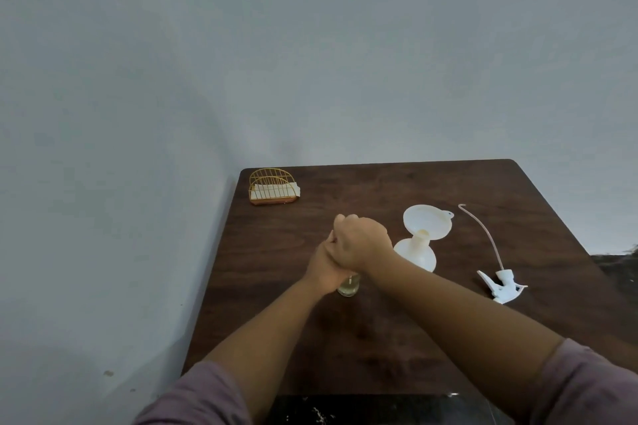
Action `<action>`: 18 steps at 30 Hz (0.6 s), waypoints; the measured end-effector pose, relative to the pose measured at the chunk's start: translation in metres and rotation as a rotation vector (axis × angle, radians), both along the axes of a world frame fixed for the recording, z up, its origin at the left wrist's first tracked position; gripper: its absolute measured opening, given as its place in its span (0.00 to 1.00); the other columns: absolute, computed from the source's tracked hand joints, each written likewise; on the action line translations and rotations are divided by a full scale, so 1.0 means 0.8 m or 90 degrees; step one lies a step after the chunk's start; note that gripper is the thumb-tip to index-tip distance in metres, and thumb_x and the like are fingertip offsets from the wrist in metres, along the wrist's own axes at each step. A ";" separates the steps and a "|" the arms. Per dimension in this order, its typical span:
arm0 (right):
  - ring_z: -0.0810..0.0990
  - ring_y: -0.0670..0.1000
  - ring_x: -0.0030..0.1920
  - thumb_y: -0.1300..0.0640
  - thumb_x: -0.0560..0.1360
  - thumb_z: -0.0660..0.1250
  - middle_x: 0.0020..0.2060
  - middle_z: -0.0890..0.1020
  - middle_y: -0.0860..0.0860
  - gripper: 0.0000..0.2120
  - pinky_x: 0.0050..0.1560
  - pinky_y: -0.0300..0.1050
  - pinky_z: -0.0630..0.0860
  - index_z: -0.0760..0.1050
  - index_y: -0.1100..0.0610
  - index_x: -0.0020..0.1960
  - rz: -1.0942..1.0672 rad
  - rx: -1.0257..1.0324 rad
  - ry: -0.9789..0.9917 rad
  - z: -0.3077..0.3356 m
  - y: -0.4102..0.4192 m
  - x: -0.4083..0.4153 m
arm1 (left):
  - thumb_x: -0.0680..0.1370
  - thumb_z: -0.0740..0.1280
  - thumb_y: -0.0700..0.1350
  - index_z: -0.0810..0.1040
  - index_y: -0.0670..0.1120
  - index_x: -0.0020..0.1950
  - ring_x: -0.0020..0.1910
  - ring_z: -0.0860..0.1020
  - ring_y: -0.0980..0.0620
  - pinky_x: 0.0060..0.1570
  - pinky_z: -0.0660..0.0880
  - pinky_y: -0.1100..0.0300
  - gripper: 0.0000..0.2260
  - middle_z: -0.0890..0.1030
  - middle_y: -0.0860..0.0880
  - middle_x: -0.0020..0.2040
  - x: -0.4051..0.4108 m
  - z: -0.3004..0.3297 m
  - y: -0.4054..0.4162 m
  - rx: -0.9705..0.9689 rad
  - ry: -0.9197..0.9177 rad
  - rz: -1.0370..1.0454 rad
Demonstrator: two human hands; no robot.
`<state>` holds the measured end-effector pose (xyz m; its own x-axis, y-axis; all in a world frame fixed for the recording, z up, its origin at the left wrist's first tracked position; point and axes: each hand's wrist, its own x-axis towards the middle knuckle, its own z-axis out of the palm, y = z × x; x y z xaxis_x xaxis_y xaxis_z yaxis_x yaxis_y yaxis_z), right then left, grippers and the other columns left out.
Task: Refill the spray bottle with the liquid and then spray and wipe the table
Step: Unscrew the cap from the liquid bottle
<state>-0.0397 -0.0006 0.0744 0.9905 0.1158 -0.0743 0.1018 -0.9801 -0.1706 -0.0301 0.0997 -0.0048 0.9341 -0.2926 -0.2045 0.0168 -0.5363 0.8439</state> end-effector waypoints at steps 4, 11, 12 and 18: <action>0.72 0.51 0.35 0.47 0.79 0.53 0.39 0.71 0.50 0.12 0.34 0.45 0.69 0.67 0.55 0.48 0.073 -0.035 0.004 0.002 -0.007 0.001 | 0.72 0.75 0.40 0.74 0.45 0.63 0.55 0.79 0.50 0.57 0.78 0.51 0.21 0.81 0.48 0.55 0.008 0.003 0.000 0.061 -0.016 -0.055; 0.70 0.58 0.57 0.57 0.78 0.61 0.58 0.67 0.55 0.15 0.52 0.50 0.70 0.63 0.54 0.63 0.112 -0.048 0.104 0.010 -0.007 -0.016 | 0.74 0.69 0.43 0.78 0.43 0.61 0.53 0.79 0.50 0.49 0.75 0.59 0.15 0.81 0.46 0.55 0.013 -0.007 0.003 0.130 -0.105 -0.140; 0.68 0.59 0.60 0.60 0.76 0.64 0.62 0.65 0.55 0.20 0.56 0.52 0.69 0.63 0.53 0.65 0.130 -0.074 0.128 0.015 -0.008 -0.019 | 0.73 0.69 0.46 0.78 0.43 0.62 0.54 0.79 0.50 0.50 0.76 0.58 0.18 0.81 0.46 0.56 0.011 -0.006 0.003 0.115 -0.105 -0.140; 0.68 0.57 0.63 0.39 0.75 0.62 0.64 0.67 0.53 0.25 0.59 0.56 0.69 0.62 0.49 0.67 0.071 0.005 0.017 0.039 -0.014 -0.014 | 0.67 0.73 0.50 0.77 0.49 0.60 0.51 0.79 0.56 0.49 0.78 0.59 0.22 0.80 0.55 0.52 0.007 -0.007 0.003 0.025 -0.069 -0.065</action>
<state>-0.0510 -0.0117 0.1057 0.9689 0.2264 -0.0997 0.2060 -0.9615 -0.1820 -0.0249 0.1020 -0.0104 0.9174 -0.3803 -0.1175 -0.1292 -0.5637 0.8158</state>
